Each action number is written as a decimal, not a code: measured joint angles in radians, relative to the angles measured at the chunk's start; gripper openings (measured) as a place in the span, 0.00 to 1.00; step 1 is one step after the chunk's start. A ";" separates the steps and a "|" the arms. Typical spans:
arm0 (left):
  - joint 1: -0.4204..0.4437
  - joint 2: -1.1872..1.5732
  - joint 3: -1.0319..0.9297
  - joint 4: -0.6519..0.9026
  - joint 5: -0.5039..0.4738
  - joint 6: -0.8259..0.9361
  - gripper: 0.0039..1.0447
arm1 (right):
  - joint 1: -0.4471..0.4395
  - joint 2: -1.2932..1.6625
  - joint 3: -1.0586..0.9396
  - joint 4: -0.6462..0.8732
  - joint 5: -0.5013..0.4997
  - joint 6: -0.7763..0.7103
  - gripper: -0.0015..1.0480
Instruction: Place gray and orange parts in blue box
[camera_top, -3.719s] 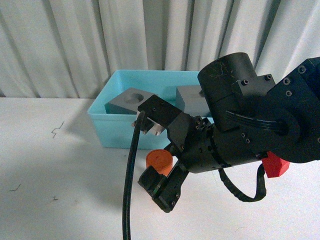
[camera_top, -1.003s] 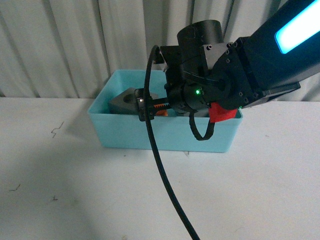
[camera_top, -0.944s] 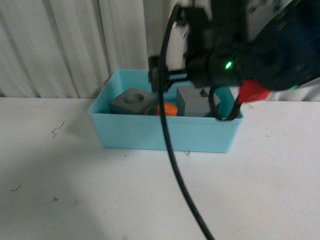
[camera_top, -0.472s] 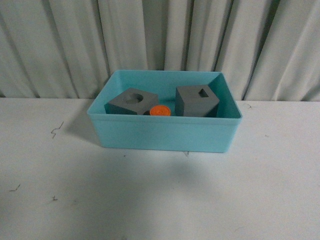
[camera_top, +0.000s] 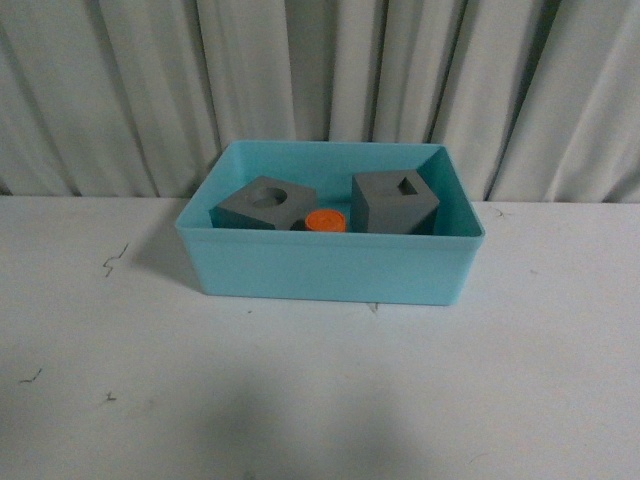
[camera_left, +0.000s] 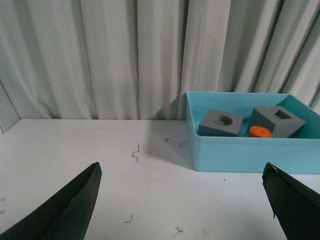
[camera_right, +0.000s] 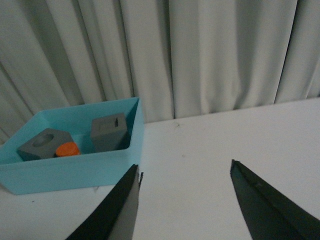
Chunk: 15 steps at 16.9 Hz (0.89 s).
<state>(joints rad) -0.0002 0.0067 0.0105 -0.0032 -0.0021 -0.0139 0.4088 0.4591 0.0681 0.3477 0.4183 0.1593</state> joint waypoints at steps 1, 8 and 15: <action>0.000 0.000 0.000 0.000 0.003 0.000 0.94 | -0.053 -0.048 -0.001 -0.009 -0.051 -0.074 0.48; 0.000 0.000 0.000 0.000 0.002 0.000 0.94 | -0.272 -0.241 -0.056 -0.132 -0.280 -0.153 0.02; 0.000 0.000 0.000 0.000 0.001 0.000 0.94 | -0.409 -0.455 -0.056 -0.358 -0.417 -0.154 0.02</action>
<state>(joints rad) -0.0002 0.0067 0.0105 -0.0032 -0.0010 -0.0143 -0.0002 0.0040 0.0120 -0.0105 0.0013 0.0055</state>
